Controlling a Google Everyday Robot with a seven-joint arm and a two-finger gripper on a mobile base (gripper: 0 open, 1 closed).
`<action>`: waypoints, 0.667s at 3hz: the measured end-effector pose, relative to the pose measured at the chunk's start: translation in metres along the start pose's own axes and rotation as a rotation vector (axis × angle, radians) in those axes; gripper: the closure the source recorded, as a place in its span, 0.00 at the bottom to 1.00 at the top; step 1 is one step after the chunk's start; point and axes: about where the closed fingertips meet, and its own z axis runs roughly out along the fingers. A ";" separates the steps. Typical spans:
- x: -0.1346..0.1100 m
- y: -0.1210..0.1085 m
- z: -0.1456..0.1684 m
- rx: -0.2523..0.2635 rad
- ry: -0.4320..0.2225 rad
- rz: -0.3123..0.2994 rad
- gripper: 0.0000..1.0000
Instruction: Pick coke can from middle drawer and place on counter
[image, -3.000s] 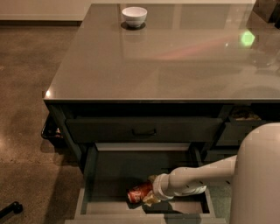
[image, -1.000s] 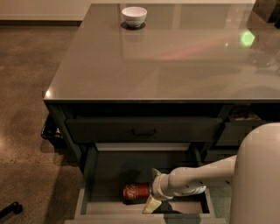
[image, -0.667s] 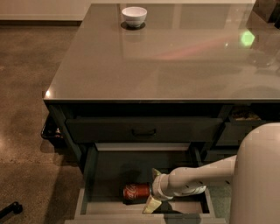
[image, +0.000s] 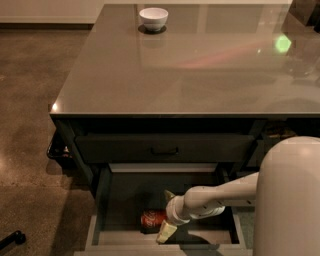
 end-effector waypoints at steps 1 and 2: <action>-0.009 -0.003 0.009 -0.012 -0.004 -0.015 0.19; -0.010 -0.003 0.009 -0.012 -0.005 -0.016 0.42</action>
Offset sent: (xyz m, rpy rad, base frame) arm 0.0044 0.0100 -0.0015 0.0026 0.0008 0.0168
